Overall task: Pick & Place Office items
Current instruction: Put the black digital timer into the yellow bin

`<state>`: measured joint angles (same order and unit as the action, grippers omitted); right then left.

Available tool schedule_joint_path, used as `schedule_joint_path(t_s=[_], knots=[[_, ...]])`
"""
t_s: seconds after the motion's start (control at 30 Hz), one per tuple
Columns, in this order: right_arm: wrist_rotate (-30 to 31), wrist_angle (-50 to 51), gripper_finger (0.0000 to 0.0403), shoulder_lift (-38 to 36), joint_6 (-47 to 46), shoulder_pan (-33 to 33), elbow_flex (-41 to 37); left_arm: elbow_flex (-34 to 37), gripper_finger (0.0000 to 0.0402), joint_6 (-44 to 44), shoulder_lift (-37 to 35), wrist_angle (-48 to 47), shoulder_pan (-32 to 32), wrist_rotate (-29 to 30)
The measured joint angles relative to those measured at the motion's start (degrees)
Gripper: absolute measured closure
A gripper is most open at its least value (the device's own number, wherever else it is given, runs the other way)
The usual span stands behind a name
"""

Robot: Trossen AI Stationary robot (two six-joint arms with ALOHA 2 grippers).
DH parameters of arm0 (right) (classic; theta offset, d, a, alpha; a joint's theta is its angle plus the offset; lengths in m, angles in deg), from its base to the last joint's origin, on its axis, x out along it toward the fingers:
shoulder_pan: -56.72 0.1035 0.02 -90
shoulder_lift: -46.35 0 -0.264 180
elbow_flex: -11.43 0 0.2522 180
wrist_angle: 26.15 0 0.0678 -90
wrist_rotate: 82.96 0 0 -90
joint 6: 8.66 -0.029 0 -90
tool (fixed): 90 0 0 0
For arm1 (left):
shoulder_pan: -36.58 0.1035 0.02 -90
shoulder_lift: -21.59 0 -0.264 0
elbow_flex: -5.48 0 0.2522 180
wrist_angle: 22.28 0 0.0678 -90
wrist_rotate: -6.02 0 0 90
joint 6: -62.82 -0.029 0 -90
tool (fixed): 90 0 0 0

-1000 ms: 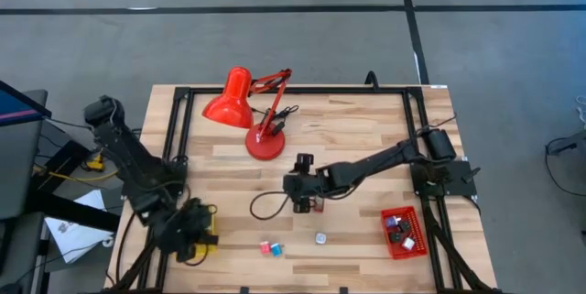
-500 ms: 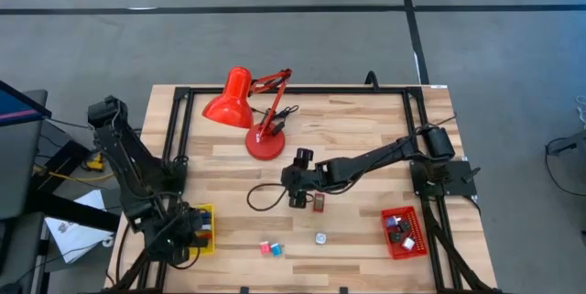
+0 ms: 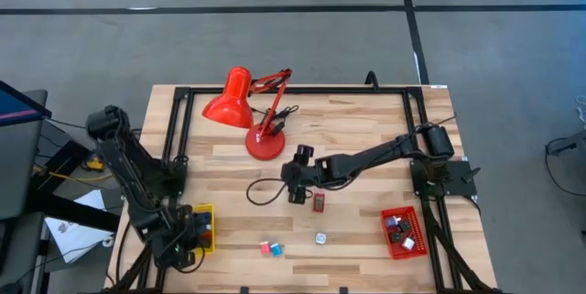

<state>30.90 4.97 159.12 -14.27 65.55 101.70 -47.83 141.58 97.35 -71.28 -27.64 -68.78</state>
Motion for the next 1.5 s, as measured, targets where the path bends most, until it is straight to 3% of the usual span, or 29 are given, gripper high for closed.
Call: schedule_joint_path(t_s=[0.6,0.93,1.1,1.5], knots=[[0.00,0.17,0.0143,0.00,0.00,-0.01,0.00,-0.02,0.0330,0.22,2.41,2.29,0.02,2.80],[0.00,0.17,0.0143,0.00,0.02,0.03,0.00,0.70,0.0342,1.22,2.43,2.60,0.02,2.88],[0.00,0.26,0.0143,0.00,0.00,0.03,0.00,3.77,0.0329,2.95,2.46,6.06,0.34,2.17],[0.00,0.38,0.0143,0.00,0.02,0.06,0.00,3.80,0.0321,3.06,2.47,6.18,0.35,1.97]])
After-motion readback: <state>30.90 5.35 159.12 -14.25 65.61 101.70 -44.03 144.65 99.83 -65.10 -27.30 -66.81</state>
